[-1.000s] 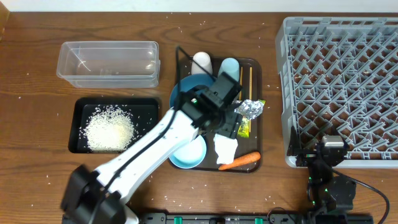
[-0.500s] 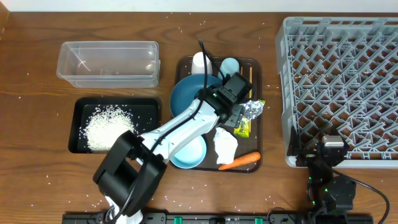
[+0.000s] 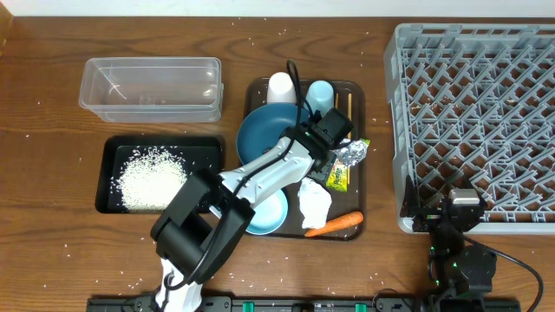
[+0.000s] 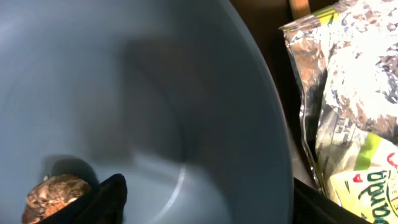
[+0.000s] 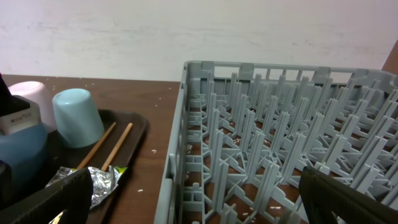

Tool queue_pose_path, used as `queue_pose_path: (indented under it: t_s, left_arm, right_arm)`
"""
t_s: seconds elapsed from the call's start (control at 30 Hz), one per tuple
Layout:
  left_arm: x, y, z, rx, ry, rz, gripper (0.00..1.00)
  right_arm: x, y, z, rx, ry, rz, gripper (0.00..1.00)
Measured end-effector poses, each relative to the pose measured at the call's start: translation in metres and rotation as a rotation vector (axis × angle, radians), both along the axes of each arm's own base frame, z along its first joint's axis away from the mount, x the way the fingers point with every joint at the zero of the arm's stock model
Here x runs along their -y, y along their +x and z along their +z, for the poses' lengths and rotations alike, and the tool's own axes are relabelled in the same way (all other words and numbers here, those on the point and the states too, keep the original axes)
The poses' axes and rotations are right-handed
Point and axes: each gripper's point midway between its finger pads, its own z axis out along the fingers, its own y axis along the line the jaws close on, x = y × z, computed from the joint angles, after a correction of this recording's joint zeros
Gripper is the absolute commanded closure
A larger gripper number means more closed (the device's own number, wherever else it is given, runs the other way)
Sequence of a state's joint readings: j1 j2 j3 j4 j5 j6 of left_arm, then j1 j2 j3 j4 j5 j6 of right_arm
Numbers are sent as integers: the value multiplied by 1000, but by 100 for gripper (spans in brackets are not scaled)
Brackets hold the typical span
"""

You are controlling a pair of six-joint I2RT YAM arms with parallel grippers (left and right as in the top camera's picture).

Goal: Sort waste into correct bins and load items into the dishwasher rack
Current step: 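Grasp the rim of the teal plate with the left gripper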

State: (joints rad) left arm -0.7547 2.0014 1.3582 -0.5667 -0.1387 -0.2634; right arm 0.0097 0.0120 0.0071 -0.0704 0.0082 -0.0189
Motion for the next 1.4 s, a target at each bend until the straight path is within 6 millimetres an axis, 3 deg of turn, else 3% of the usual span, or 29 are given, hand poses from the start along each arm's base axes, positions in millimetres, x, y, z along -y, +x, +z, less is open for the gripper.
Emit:
queue_pose_path:
  t_s: [0.1, 0.3, 0.7, 0.83, 1.0, 1.1, 1.3, 1.4]
  left_arm:
    - [0, 0, 0, 0, 1, -2, 29]
    - [0, 0, -1, -1, 0, 0, 49]
    - [6, -6, -2, -2, 3, -22, 51]
    - [9, -10, -3, -4, 3, -31, 62]
    - [9, -10, -3, -4, 5, -33, 63]
    - [9, -10, -3, -4, 4, -32, 74]
    - [10, -10, -3, -4, 4, -34, 77]
    - [10, -10, -3, -5, 2, -29, 90]
  right_arm:
    - [0, 0, 0, 0, 0, 0, 1]
    - [0, 0, 0, 0, 0, 0, 1]
    - [0, 0, 0, 0, 0, 0, 1]
    - [0, 0, 0, 0, 0, 0, 1]
    - [0, 0, 0, 0, 0, 0, 1]
    - [0, 0, 0, 0, 0, 0, 1]
    - [0, 0, 0, 0, 0, 0, 1]
    - [0, 0, 0, 0, 0, 0, 1]
